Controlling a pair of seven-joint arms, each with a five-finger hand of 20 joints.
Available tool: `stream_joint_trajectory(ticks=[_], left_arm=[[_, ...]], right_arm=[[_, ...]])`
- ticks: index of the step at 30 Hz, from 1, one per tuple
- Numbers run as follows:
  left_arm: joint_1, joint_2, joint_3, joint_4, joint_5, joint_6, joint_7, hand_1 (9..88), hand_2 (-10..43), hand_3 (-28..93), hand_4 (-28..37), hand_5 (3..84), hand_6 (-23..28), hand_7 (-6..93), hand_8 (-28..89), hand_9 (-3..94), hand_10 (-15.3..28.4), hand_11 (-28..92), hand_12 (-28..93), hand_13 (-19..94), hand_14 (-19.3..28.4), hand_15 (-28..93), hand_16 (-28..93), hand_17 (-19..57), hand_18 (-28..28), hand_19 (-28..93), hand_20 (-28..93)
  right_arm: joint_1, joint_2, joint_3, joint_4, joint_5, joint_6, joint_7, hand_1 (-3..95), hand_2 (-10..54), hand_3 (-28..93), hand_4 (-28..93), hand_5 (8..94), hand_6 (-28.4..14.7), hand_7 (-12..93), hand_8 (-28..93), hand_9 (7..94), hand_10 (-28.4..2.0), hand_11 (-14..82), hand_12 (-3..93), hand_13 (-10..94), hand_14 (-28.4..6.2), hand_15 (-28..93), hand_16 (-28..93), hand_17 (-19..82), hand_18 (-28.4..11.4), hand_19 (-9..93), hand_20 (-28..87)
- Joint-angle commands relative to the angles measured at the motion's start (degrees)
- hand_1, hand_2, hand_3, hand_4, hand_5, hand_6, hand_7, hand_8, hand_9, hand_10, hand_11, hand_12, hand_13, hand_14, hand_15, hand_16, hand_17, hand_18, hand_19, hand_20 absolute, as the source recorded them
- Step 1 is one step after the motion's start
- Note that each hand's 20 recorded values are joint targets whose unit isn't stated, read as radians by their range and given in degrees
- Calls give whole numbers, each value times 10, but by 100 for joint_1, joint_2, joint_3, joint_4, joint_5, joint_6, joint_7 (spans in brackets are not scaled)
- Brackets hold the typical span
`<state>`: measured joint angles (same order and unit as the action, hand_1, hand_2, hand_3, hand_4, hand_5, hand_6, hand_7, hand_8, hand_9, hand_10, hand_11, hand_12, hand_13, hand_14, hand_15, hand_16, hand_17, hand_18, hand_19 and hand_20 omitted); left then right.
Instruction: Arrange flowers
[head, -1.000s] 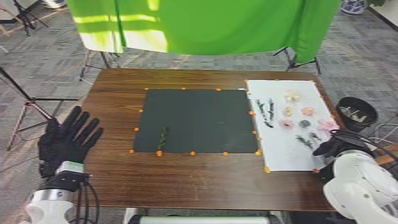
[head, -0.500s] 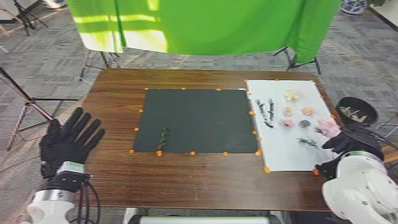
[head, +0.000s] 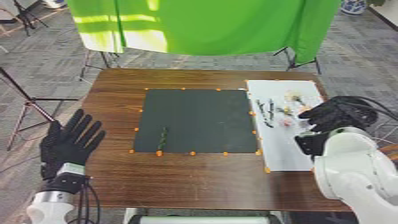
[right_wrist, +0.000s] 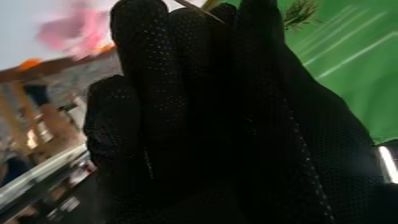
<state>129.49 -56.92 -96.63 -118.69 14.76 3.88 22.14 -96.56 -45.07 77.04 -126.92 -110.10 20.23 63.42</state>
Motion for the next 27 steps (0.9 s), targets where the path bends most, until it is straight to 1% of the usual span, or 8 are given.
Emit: stream_joint_trajectory(ticks=[1,3,6,8,10,14,17,27], left_arm=[[230,53,-115,-125,4,177,-212,230,159,658,-283,355,83,48,-63,252,133,133,71,164,161,218,-47,-73,139,262,74],[265,80,-127,-189,-6,446,-254,232,162,656,-283,356,84,48,-63,253,132,134,71,164,160,217,-47,-73,139,262,74],[294,73,-109,-217,-111,504,-223,232,168,657,-283,361,87,49,-64,255,135,142,70,164,163,230,-47,-75,140,268,76],[234,91,-25,-249,-249,752,-155,230,170,662,-283,364,88,52,-64,258,137,148,70,168,163,237,-49,-76,141,277,78],[249,97,-1,-247,-339,754,-102,228,171,667,-283,373,93,55,-66,265,138,158,69,176,163,248,-50,-76,141,286,79],[277,104,19,-277,-344,841,-99,228,173,671,-283,378,94,59,-69,269,140,167,62,180,165,262,-56,-76,142,297,78],[205,134,62,-280,-308,984,-176,229,177,671,-283,381,95,62,-71,272,140,171,57,184,164,270,-61,-75,142,302,76],[-190,322,313,-168,-264,976,-491,230,185,670,-283,381,96,64,-75,272,138,186,44,185,160,281,-76,-74,140,310,71]], right_arm=[[1119,-820,-1073,585,-436,-54,-90,604,-95,674,-256,866,-29,121,67,902,-138,73,271,824,-109,371,289,448,-220,932,166],[1319,-1075,-1366,810,-505,-135,-89,602,-95,676,-253,867,-32,130,76,907,-139,86,282,823,-109,388,288,450,-220,932,172],[1666,-1353,-1852,1214,-557,-191,-167,599,-95,678,-251,866,-32,143,85,914,-140,101,290,820,-111,407,288,451,-221,932,181],[1905,-1495,-2130,1516,-394,-221,-233,599,-95,679,-253,862,-31,162,86,918,-133,109,309,817,-112,458,261,454,-223,932,205],[2088,-1575,-2361,1661,-153,-324,-242,596,-95,680,-255,858,-29,176,92,924,-121,134,340,817,-110,528,240,465,-226,932,240],[2342,-1843,-2796,1921,-224,-383,-320,594,-95,683,-258,856,-29,181,92,924,-119,143,347,814,-110,550,234,468,-226,932,259],[2366,-2179,-2898,2140,-184,-366,-238,592,-95,684,-259,854,-29,185,94,923,-121,146,348,812,-111,553,232,468,-226,932,259],[2266,-3016,-3133,2619,-479,-29,8,584,-95,690,-259,853,-29,190,91,922,-122,156,340,815,-112,553,228,469,-230,932,259]])
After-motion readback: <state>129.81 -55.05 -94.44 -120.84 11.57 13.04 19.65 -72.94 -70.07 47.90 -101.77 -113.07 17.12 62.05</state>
